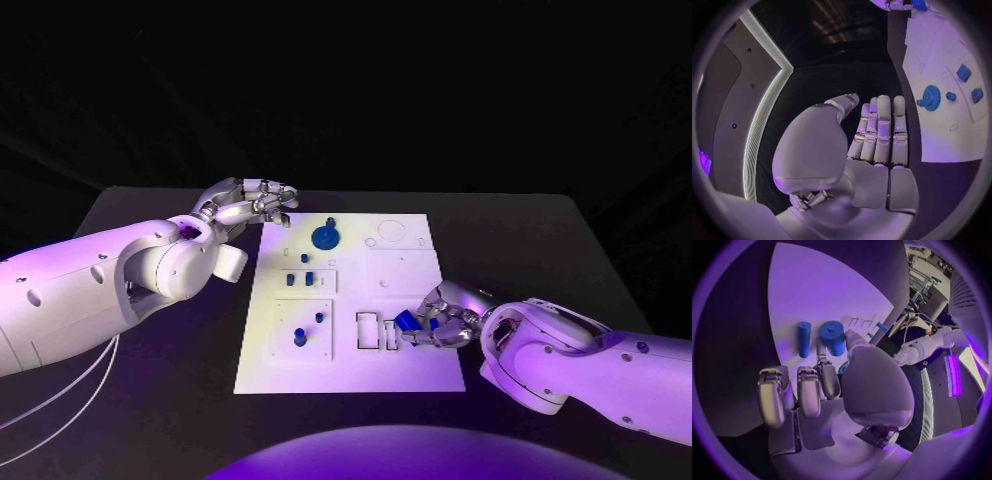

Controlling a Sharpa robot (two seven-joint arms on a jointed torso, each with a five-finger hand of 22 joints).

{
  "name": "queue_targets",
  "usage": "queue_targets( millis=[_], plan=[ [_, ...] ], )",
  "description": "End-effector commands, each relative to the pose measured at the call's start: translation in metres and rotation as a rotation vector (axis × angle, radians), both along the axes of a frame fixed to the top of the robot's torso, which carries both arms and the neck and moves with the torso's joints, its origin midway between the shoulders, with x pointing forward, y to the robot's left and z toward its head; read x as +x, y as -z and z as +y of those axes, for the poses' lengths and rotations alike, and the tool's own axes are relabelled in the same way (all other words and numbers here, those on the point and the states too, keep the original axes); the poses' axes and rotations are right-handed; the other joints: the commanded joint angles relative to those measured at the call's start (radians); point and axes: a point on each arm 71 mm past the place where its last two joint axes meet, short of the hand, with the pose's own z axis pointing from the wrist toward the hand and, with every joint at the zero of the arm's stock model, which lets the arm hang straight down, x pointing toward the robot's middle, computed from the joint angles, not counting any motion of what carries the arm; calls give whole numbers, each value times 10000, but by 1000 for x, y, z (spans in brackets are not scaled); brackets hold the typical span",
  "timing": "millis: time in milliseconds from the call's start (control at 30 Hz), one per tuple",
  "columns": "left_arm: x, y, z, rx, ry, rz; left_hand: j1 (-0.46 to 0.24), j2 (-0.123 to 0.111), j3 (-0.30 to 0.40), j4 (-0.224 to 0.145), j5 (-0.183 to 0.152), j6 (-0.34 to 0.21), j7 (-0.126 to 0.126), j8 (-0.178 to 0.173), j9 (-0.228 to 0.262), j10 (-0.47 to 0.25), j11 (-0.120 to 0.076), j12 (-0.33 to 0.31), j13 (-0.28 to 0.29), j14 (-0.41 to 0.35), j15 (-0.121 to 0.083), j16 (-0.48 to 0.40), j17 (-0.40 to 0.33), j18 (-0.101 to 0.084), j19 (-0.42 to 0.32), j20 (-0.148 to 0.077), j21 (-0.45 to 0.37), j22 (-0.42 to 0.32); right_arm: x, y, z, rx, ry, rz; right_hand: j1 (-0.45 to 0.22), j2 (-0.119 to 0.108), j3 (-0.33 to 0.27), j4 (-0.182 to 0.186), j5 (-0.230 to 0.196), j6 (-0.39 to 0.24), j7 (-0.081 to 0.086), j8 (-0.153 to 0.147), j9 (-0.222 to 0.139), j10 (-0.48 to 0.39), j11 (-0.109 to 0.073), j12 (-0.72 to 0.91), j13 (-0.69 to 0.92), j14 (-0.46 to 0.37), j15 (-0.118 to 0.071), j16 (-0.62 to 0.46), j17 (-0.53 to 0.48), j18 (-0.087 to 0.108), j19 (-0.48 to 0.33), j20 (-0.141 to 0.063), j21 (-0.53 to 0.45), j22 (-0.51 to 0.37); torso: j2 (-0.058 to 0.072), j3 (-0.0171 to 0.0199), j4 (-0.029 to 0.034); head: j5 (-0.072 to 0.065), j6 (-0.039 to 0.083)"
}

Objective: Assemble the parts on the task board

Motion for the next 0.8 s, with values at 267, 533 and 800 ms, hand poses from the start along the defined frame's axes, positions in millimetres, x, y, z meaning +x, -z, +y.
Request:
queue_targets(
  millis=[267,533,800],
  plan=[
    [0,-1,-4,-65,204,-68,-124,12,-27,-50,-33,-66,20,44,14,-73,1,59,20,-18,48,-37,15,98,15,43,-38,-12,-1,-19,4,693,317,-303,290,140,504,-19,419,382,-224,89,100,205,-56,217,960,988,-160,79,2392,-141,1043,-135,88,2631,4,0,-1,-79,29],
    [0,-1,-6,-72,262,-80,-136,9,-28,-47,-26,-98,27,39,13,-76,2,65,25,-19,49,-38,17,98,16,45,-44,-15,0,-27,15,930,42,-554,203,94,588,2,500,400,-222,74,103,208,-58,210,962,988,-166,79,2393,-141,1043,-147,88,2631,22,-5,10,-74,27],
    [-1,-1,-6,-68,267,-73,-140,9,-27,-47,-24,-107,28,39,12,-77,2,67,27,-20,49,-38,17,98,17,45,-46,-16,0,-24,33,995,-431,-157,-130,52,698,21,473,439,-211,47,112,215,-50,197,966,985,-162,73,2380,-141,1043,-152,88,2631,15,-6,26,-13,-10]
  ],
)
